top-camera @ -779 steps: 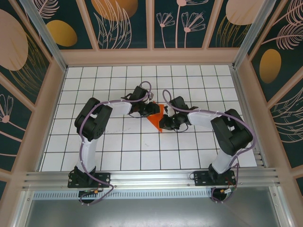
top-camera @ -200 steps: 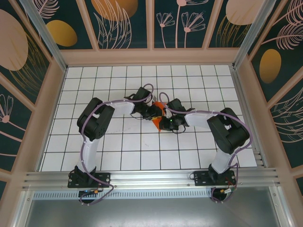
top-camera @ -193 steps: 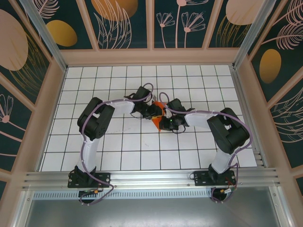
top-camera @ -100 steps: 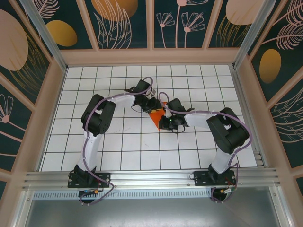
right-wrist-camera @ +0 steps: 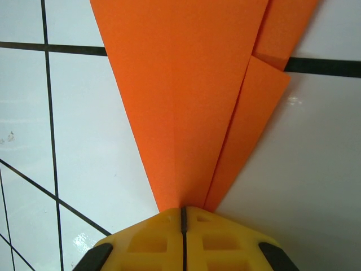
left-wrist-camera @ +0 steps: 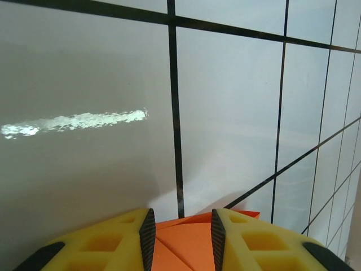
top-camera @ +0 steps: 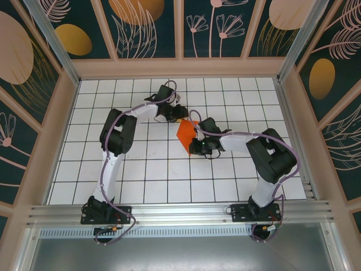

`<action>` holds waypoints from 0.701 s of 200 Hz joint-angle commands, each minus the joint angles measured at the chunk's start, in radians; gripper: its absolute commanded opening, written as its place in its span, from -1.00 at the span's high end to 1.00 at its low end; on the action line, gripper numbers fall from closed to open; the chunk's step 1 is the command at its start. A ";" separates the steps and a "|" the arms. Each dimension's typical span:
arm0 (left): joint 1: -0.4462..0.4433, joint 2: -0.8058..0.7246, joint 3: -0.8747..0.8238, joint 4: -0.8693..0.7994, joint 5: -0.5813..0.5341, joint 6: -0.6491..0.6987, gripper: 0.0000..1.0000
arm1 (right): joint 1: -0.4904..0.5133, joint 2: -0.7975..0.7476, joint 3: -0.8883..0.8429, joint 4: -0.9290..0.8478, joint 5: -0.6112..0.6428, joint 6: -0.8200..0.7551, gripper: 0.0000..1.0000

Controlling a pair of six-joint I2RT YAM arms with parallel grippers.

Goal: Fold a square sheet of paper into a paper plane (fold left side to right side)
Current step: Fourth fold the wing at the center of the table.

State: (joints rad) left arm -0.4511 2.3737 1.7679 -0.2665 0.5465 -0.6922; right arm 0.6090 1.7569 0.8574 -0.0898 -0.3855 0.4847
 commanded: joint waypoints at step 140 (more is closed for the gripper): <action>0.106 -0.408 -0.281 0.107 -0.102 0.096 0.02 | -0.090 -0.292 0.012 -0.055 0.024 -0.021 0.32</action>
State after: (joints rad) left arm -0.3378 2.0983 1.6199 -0.2562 0.4194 -0.5980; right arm 0.5835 1.5955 0.8604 -0.1635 -0.3756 0.4767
